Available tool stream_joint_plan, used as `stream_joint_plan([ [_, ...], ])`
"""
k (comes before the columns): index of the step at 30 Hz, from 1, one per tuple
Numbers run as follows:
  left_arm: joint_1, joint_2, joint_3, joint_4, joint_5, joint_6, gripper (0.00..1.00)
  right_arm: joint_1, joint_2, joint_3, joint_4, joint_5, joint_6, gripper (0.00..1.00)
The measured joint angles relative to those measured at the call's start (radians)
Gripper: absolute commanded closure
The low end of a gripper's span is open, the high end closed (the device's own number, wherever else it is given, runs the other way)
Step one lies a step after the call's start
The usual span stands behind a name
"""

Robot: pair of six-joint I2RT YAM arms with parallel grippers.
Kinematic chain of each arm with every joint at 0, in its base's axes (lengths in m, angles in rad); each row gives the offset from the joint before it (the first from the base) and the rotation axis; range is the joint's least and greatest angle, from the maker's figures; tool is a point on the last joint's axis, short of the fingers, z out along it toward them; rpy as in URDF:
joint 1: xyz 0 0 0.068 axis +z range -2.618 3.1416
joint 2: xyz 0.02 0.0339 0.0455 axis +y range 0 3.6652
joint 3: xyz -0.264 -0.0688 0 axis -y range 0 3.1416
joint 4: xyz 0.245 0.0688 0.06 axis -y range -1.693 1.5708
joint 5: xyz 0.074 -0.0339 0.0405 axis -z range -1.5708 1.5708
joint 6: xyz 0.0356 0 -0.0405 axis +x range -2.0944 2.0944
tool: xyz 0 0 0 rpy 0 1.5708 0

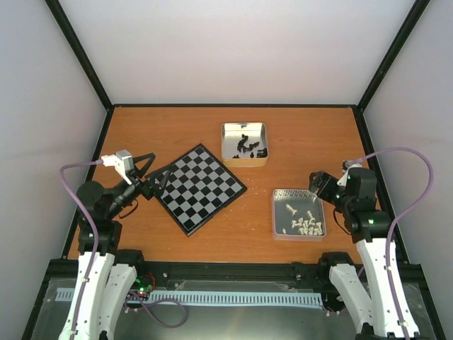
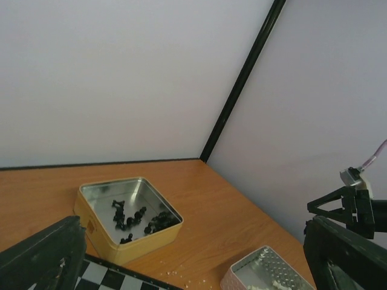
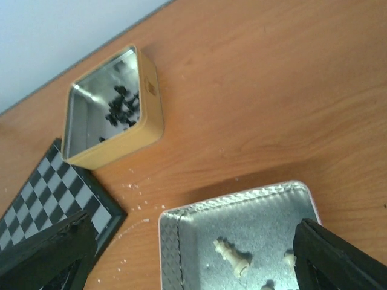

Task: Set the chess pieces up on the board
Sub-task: Pick up the chess piece from the storage box.

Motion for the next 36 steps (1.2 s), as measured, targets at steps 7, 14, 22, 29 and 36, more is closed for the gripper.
stream_joint_plan([
  [7,0.000,0.043,-0.039,0.019,0.018,-0.007,0.00,0.002,0.210,0.000,-0.031,-0.008,-0.048,0.32],
  [14,0.001,0.097,-0.039,0.019,-0.010,0.010,0.00,0.165,0.515,0.028,-0.026,0.119,-0.024,0.41],
  [22,0.002,0.110,-0.039,0.020,-0.032,0.015,0.00,0.305,0.668,0.021,-0.016,0.222,0.020,0.47],
  [29,0.002,0.114,-0.039,0.020,-0.038,0.015,0.00,0.322,0.694,-0.055,0.037,0.176,0.035,0.58],
  [36,0.002,0.114,-0.039,0.020,-0.042,0.014,0.00,0.330,0.708,-0.080,0.063,0.153,0.046,0.59],
])
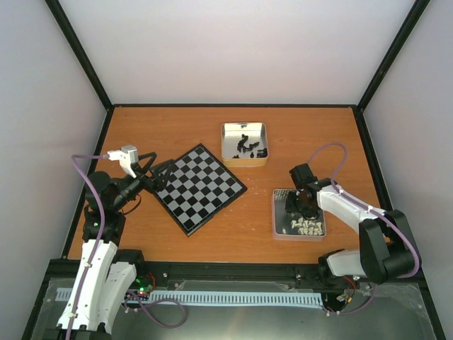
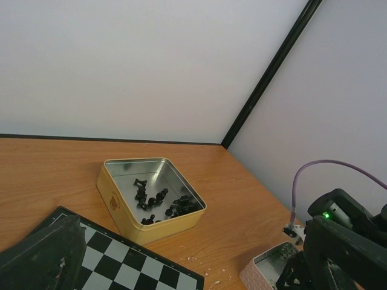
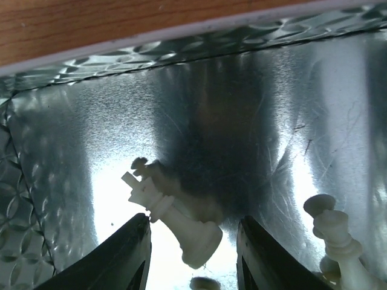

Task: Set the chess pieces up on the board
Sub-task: Pick up the chess piece from the storage box.

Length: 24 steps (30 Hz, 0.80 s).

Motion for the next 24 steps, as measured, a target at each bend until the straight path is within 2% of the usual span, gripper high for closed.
stream_joint_plan([
  [7,0.000,-0.002,0.000,-0.001,-0.011,0.000,0.00,0.011,0.057,0.011,0.015,0.034,-0.001,0.63],
  [16,0.000,-0.008,0.000,-0.002,-0.023,0.001,0.00,0.042,0.093,0.035,0.012,0.099,0.003,0.85],
  [24,0.000,-0.008,0.000,-0.002,-0.026,0.000,0.00,0.058,0.069,0.024,0.035,0.097,0.004,0.86],
])
